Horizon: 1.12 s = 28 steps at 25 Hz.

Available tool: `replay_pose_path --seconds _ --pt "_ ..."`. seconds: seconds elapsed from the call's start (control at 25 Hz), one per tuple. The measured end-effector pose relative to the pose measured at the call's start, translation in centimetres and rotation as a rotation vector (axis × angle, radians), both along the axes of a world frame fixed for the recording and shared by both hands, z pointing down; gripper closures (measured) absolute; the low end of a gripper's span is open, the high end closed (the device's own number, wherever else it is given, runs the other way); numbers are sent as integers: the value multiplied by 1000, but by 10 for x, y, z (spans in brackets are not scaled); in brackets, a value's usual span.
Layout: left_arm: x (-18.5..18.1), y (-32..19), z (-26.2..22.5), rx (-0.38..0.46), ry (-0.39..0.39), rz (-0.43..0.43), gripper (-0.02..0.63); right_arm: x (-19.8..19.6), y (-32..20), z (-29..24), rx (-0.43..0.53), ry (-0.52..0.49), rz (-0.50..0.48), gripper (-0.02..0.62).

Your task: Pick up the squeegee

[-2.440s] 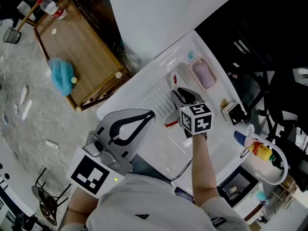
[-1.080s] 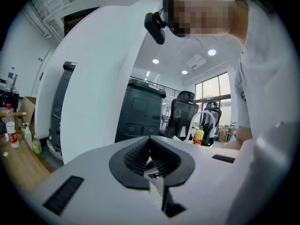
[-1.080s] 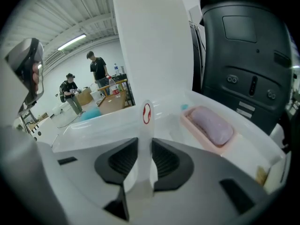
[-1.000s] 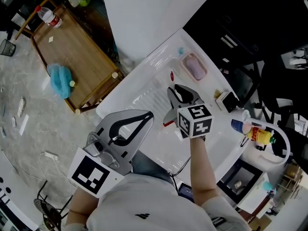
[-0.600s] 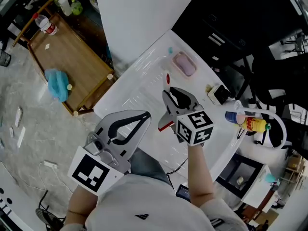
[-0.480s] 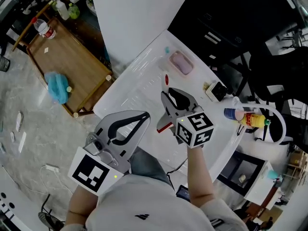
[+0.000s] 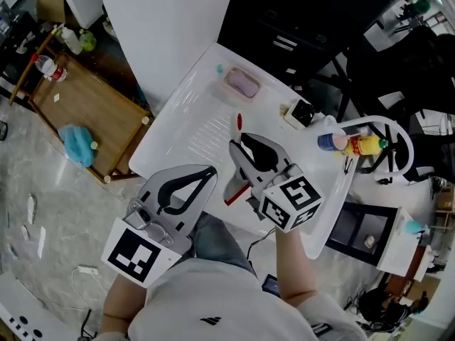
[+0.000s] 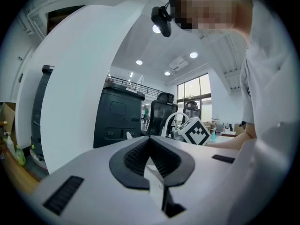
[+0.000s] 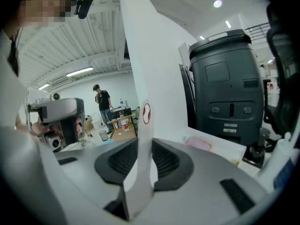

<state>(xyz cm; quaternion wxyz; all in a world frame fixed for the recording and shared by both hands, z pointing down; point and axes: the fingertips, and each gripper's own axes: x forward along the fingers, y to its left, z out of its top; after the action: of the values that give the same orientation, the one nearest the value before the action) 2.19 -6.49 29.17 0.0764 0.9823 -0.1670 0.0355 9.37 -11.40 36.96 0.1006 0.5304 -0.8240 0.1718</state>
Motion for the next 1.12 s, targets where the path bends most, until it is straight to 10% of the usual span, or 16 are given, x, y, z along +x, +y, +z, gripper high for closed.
replay_pose_path --seconds 1.12 --pt "46 89 -30 80 45 299 594 17 142 -104 280 -14 219 491"
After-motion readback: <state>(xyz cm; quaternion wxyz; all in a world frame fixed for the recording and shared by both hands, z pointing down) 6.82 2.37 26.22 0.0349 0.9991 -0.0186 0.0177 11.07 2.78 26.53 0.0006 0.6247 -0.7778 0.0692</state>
